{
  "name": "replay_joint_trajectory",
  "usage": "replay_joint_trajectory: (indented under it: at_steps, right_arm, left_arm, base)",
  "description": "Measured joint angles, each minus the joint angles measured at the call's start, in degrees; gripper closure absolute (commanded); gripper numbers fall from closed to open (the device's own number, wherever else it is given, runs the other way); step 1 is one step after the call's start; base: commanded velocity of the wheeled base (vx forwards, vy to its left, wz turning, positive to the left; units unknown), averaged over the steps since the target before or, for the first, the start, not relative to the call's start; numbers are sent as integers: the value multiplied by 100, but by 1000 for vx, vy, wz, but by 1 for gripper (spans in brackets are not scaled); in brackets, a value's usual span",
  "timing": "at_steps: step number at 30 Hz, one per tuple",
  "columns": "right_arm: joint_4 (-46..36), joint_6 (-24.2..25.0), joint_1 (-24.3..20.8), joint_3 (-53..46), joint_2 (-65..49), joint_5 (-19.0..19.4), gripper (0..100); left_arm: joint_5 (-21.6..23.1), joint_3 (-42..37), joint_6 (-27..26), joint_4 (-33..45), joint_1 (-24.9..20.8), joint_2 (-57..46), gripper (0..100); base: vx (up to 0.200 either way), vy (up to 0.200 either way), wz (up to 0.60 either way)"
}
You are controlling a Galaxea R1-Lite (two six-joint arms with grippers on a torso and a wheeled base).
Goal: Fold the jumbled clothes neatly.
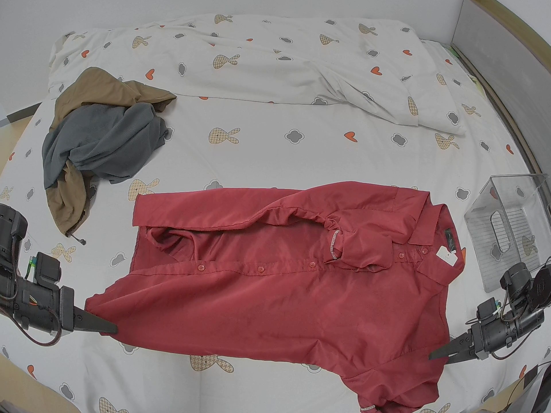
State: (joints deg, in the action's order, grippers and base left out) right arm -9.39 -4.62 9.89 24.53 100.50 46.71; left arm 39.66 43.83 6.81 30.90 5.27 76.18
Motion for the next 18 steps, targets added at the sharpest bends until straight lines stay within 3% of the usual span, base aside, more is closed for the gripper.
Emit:
replay_joint_trajectory:
  at_steps: [9,10,18]
  right_arm:
    - [305,128,-96,-85,0,-54,0]
    - [371,200,-138,-83,13,-49,100]
    - [661,755,-581,-88,55,-54,100]
  left_arm:
    - [2,-6,-6,-15,-4,-57,100]
    - [2,-6,-6,-15,-4,-61,100]
    - [0,-33,-6,-17,2,-72,100]
  base:
    - [0,0,0]
    - [0,0,0]
    - [0,0,0]
